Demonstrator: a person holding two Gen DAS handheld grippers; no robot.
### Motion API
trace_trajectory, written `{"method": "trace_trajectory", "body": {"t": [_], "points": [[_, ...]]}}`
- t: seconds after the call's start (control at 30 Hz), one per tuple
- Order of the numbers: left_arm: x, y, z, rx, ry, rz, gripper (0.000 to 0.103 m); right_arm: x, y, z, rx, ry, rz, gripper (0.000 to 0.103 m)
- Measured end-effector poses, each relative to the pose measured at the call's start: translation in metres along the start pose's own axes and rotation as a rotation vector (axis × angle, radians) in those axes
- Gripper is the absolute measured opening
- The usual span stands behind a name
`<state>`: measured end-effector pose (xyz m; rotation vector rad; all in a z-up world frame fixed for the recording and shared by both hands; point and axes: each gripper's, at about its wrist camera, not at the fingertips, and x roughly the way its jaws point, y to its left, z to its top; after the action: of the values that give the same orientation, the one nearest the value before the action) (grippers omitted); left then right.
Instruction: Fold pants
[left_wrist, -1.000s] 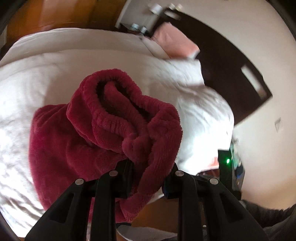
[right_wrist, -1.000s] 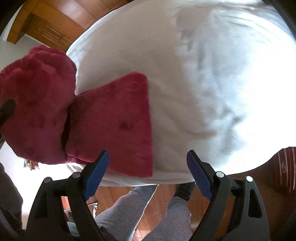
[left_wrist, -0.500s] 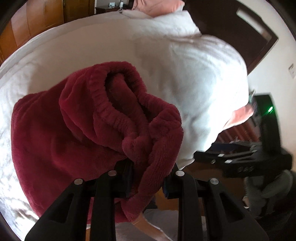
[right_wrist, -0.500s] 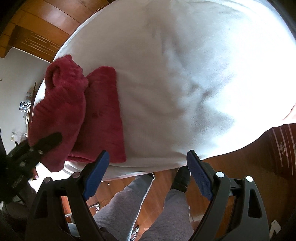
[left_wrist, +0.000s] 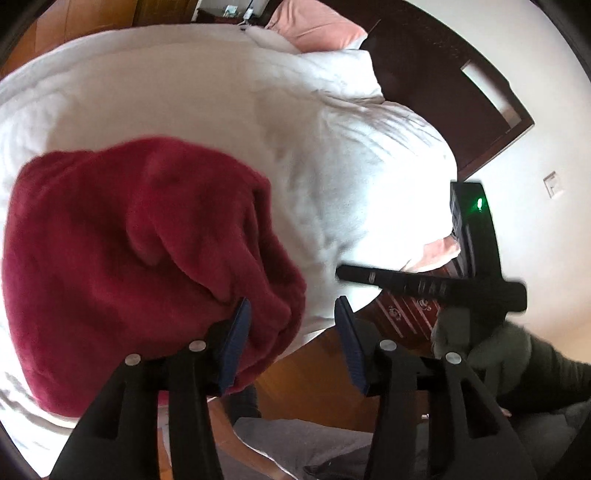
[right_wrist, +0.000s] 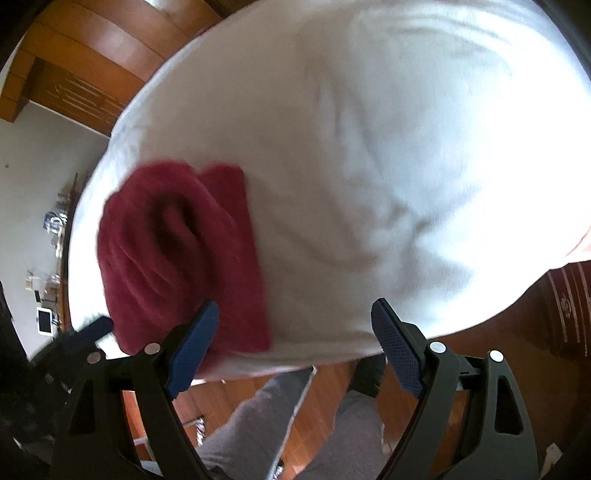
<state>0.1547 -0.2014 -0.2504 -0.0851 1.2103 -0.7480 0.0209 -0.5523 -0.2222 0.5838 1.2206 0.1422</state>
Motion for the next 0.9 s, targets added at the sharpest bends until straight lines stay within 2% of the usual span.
{"method": "trace_trajectory", "body": {"t": [0.13,0.2,0.3,0.43,0.5,0.53,0.57,0.6,0.67,0.83,0.9], "points": [[-0.001,0.014,0.002,-0.048,-0.008,0.029,0.048,-0.018,0.022,0.012,-0.041,-0.058,0.082,0.074],[-0.002,0.027,0.002,-0.094,-0.014,0.054,0.048,-0.020,0.039,0.013,-0.084,-0.061,0.123,0.072],[-0.011,0.050,0.000,-0.151,-0.031,0.094,0.048,-0.008,0.066,0.011,-0.163,-0.031,0.163,0.070],[-0.022,0.069,0.000,-0.204,-0.041,0.136,0.048,0.027,0.096,0.007,-0.252,0.040,0.162,0.058],[-0.021,0.076,-0.003,-0.219,-0.034,0.159,0.048,0.045,0.105,0.005,-0.283,0.086,0.146,0.049],[-0.020,0.079,-0.005,-0.226,-0.031,0.165,0.048,0.053,0.105,0.005,-0.295,0.108,0.134,0.038],[-0.020,0.084,-0.009,-0.238,-0.027,0.171,0.049,0.061,0.106,0.003,-0.310,0.131,0.101,0.020],[-0.019,0.088,-0.012,-0.247,-0.022,0.178,0.051,0.063,0.105,0.001,-0.316,0.143,0.087,0.012],[-0.017,0.094,-0.017,-0.267,-0.014,0.190,0.051,0.057,0.100,0.000,-0.308,0.146,0.101,0.002],[-0.024,0.111,-0.029,-0.312,-0.013,0.205,0.051,0.009,0.075,0.000,-0.230,0.103,0.192,0.000],[-0.027,0.117,-0.032,-0.328,-0.014,0.212,0.051,0.004,0.066,-0.002,-0.212,0.104,0.175,0.000]]}}
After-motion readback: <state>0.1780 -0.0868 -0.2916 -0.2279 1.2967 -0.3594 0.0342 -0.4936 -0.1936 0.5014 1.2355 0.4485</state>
